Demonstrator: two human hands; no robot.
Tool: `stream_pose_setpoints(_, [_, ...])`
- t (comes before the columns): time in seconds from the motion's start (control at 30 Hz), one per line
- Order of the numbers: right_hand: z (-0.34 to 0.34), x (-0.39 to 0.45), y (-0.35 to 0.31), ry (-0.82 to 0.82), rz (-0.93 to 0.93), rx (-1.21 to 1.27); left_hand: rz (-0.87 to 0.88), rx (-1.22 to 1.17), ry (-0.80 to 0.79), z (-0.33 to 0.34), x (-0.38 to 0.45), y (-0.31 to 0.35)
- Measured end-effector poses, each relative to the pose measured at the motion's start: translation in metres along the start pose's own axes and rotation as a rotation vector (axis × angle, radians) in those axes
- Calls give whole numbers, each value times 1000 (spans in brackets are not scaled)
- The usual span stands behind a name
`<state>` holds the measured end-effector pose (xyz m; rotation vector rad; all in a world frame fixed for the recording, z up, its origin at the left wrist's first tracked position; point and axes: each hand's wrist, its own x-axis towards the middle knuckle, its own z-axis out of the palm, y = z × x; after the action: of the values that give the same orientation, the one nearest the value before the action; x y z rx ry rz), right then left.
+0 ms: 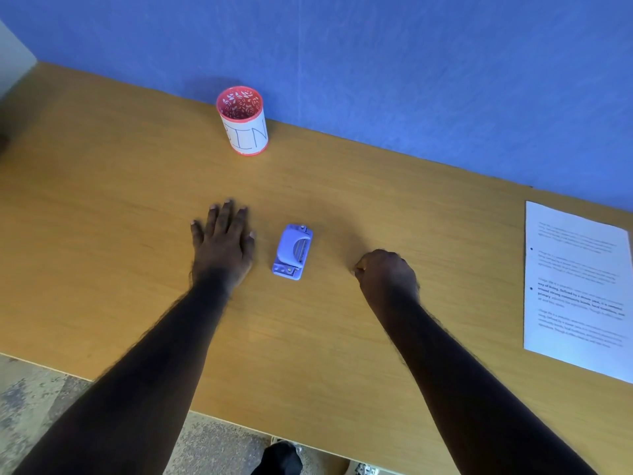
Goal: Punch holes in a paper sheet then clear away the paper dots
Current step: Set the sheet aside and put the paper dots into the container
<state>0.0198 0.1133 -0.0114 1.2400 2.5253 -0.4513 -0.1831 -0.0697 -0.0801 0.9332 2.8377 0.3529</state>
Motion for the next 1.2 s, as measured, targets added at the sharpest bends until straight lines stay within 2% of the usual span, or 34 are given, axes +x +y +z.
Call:
stream_pose_setpoints(0.27, [-17, -2, -25, -29, 29, -149, 1, 4, -2, -1, 0, 0])
stream_pose_setpoints(0.87, [-21, 12, -44, -92, 23, -203, 3, 0, 0, -1, -2, 0])
stream_pose_setpoints(1.0, [-12, 12, -20, -97, 57, 67, 2, -9, 5, -1, -2, -1])
stream_pose_setpoints(1.2, [-21, -3, 37, -54, 153, 847, 3, -13, 19, -1, -3, -1])
